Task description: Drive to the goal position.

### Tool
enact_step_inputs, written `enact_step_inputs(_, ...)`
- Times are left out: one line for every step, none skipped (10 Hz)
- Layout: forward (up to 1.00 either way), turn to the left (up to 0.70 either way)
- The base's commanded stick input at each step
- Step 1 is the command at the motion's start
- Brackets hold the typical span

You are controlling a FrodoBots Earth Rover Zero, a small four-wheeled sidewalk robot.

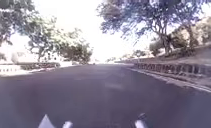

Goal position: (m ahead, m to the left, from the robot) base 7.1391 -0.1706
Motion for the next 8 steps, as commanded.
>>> enact_step_inputs(0.7,-0.35)
enact_step_inputs(0.7,-0.35)
enact_step_inputs(0.7,-0.35)
enact_step_inputs(0.7,-0.35)
enact_step_inputs(0.7,-0.35)
enact_step_inputs(0.7,-0.35)
enact_step_inputs(0.7,-0.35)
enact_step_inputs(0.7,-0.35)
